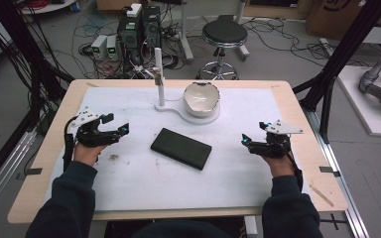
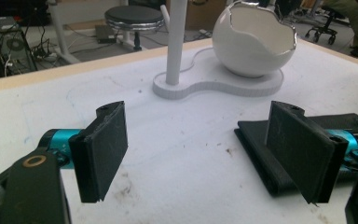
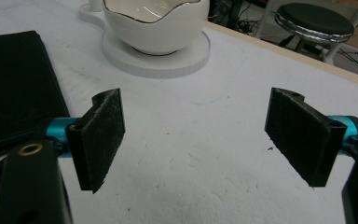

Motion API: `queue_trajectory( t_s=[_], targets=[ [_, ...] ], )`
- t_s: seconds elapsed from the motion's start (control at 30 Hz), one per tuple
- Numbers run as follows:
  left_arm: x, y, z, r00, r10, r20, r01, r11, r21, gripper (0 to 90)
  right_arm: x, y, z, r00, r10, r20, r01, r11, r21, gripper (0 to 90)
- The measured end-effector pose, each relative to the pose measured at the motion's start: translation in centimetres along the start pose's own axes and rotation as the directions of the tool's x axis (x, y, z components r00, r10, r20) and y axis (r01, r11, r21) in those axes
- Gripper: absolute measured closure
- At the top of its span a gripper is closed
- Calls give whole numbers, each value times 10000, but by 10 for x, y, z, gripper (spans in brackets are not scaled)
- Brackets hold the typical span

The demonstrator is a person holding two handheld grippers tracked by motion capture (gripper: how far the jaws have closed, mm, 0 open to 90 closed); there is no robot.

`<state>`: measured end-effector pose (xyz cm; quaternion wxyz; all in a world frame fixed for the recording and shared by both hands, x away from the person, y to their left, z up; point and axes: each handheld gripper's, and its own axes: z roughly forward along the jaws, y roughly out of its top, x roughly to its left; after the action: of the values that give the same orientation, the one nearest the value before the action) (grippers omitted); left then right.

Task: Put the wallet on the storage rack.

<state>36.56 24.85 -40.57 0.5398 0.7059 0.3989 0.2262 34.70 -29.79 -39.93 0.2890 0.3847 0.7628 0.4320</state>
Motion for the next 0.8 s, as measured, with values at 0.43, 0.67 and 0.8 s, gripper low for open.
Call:
queue_trajectory(
  t_s=[0.43,0.67,0.8],
  targets=[
    [-4,-7,1,9995,-60,-311,60,10000,-6,229,37,5,9,9861,-1321,-1012,1236,9886,-863,202],
    [0,-8,2,9993,-182,-321,182,9998,10,234,62,8,27,9665,-1690,-1931,1560,9844,-810,201],
    [0,-8,2,9992,-273,-299,272,9996,-23,244,78,7,42,9491,-1846,-2552,1782,9828,-484,201]
  ],
)
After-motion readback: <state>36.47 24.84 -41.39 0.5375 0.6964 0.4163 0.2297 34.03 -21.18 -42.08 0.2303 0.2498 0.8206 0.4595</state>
